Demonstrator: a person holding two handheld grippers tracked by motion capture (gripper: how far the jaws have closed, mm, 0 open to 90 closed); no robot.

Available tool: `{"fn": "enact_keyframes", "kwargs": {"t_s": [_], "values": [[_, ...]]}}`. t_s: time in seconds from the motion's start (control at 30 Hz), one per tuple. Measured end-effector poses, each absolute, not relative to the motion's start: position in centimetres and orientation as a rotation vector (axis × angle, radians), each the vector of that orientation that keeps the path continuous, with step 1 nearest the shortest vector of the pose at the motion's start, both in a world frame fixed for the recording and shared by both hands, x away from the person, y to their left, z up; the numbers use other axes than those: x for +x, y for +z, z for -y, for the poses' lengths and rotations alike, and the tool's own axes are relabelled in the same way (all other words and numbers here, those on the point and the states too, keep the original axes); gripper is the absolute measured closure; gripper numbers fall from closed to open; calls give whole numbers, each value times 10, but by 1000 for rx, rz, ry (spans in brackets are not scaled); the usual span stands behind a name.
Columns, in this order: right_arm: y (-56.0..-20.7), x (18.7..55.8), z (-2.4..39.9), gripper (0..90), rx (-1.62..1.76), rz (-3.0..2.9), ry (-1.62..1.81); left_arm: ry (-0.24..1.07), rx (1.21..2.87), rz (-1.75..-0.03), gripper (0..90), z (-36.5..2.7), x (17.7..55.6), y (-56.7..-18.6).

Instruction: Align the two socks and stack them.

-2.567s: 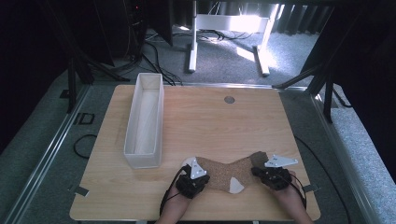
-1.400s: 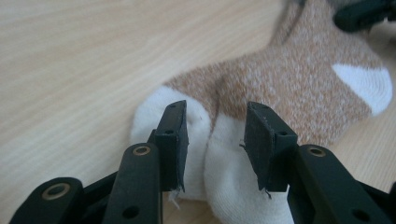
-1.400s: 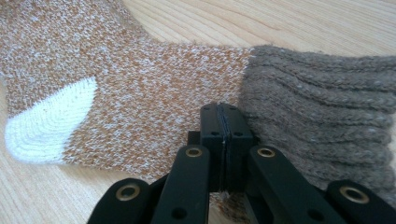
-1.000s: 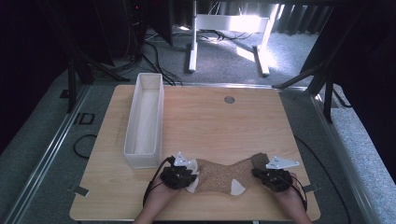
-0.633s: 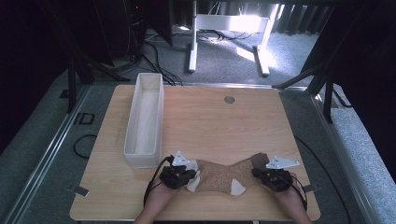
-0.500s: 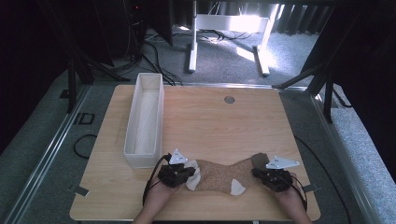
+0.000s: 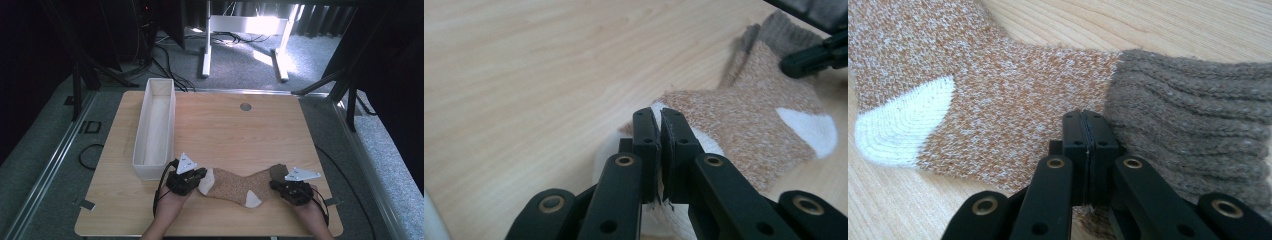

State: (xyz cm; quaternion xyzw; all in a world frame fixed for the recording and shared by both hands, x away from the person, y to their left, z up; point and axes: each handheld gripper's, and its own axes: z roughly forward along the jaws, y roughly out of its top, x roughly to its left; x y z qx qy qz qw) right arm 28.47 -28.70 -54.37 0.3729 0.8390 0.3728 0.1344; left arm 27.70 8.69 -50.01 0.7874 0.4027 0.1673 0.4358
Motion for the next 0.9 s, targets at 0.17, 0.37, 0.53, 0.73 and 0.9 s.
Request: {"fn": "enact_keyframes", "kwargs": {"t_s": [0.17,0.37,0.53,0.73,0.9], "values": [[-544,284,287,891,1078,-2431,1079,360,2015,-1092,870,-85,288,-511],[-544,285,287,891,1078,-2432,1083,317,2049,-1139,868,-88,299,-537],[-544,285,287,891,1078,-2431,1084,315,2057,-1120,860,-90,303,-545],[-544,285,288,878,1091,-2429,1097,310,2042,-1116,765,-89,304,-541],[-536,285,287,763,1077,-2444,1105,309,1994,-1055,713,-86,296,-525]]}}
